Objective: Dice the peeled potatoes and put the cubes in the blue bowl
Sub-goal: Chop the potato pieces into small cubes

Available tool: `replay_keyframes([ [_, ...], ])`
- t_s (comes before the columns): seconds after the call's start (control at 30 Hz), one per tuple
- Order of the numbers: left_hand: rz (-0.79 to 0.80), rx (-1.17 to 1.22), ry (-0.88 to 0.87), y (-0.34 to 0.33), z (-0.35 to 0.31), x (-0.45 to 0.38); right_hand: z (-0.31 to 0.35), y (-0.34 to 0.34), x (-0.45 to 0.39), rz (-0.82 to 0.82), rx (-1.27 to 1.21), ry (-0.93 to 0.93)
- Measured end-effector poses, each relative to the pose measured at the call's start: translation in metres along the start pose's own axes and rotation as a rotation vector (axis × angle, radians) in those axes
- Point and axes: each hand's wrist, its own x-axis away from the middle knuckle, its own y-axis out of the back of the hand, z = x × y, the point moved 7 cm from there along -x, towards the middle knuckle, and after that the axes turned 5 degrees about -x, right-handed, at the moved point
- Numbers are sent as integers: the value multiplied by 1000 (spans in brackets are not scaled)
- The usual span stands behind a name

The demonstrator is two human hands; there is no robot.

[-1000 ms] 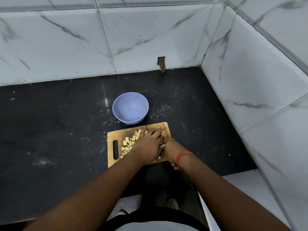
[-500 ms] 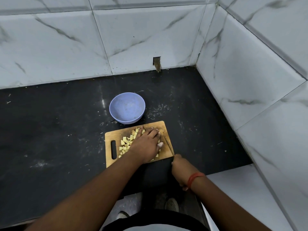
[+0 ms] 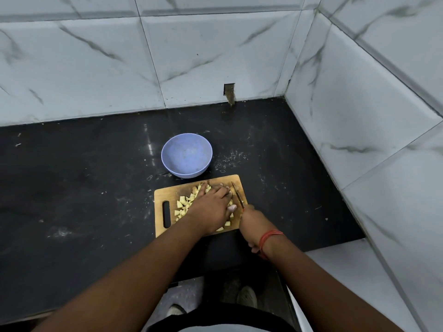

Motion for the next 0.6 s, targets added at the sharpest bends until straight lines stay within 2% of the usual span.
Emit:
replay_keyframes([
  [0.13, 1, -2, 3, 0, 0, 1, 3, 1, 2, 44, 22, -100],
  [0.27, -5, -10, -4, 2, 0, 0, 6, -4, -5, 90, -94, -221],
  [0.37, -8, -16, -8, 3, 0, 0, 4, -13, -1, 192, -184, -458],
  [0.43, -12, -17, -9, 4, 0, -1, -5, -18, -8, 183, -291, -622],
  [0.53, -18, -27, -9, 5, -1, -1, -11, -23, -21, 139, -295, -583],
  [0.6, -9, -31, -3, 3, -1, -1, -3, -21, -21, 157, -224, -475],
])
